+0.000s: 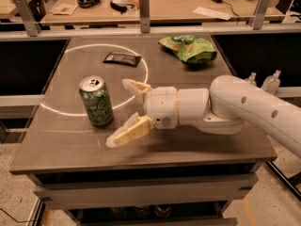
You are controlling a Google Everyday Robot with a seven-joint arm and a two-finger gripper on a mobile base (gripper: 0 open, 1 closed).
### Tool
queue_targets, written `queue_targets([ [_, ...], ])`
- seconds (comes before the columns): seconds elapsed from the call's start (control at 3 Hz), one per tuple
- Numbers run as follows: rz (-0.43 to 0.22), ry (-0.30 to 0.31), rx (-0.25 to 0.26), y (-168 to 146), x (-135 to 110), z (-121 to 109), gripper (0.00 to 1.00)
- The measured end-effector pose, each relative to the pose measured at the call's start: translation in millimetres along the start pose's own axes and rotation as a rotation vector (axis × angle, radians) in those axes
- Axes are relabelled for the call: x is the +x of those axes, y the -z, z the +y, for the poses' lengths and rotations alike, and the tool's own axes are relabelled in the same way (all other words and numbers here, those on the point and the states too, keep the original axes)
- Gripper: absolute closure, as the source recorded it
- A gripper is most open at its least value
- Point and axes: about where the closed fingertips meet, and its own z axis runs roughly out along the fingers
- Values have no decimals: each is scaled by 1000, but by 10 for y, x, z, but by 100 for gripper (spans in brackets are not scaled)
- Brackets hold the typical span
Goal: Move green can near rxbar chocolate
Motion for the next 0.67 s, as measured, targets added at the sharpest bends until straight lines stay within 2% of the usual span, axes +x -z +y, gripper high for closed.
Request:
queue_targets([
  [0.67, 45, -16, 54, -229, 43, -127, 0],
])
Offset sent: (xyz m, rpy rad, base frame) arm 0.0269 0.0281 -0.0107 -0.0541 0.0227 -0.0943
